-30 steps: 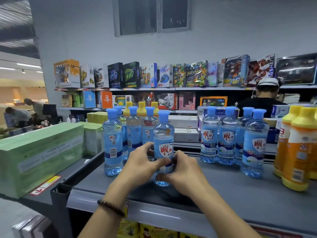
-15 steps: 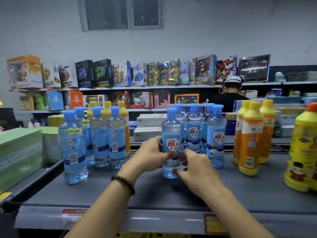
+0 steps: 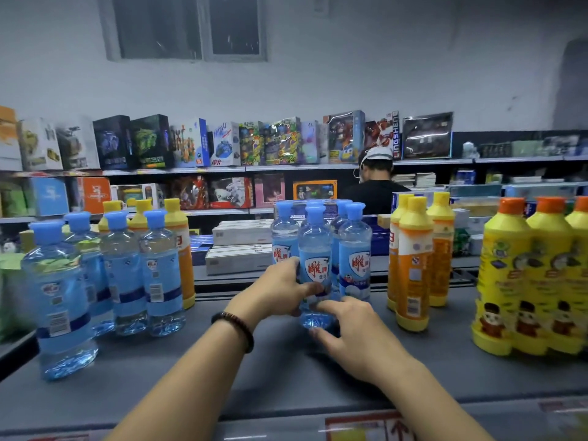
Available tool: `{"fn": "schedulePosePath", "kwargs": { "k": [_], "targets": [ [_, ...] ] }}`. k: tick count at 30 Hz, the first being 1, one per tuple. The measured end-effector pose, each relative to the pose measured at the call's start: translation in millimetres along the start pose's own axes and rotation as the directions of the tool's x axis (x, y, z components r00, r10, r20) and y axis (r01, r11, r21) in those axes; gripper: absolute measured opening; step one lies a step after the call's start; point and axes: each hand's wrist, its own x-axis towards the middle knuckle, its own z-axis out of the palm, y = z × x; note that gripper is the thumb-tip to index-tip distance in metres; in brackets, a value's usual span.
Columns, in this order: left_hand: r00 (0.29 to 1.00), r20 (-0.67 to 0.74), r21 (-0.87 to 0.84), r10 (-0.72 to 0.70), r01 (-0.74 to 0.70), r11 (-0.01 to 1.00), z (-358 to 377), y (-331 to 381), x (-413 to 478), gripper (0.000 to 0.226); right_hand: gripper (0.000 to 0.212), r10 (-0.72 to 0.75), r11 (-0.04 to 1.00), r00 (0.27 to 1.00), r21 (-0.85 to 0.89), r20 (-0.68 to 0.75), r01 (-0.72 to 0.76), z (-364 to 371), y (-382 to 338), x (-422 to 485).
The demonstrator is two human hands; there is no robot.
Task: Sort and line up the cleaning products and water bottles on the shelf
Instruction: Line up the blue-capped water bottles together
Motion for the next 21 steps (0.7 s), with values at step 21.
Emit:
{"fn": "schedulePosePath", "kwargs": {
  "k": [21],
  "targets": [
    [0.999,-0.047,0.108,-0.020,0.025,0.994,17,2,22,0.026,0.044,0.127,0.992,0.991,0.017,-0.052,-0.126,7,7,8]
  ]
}}
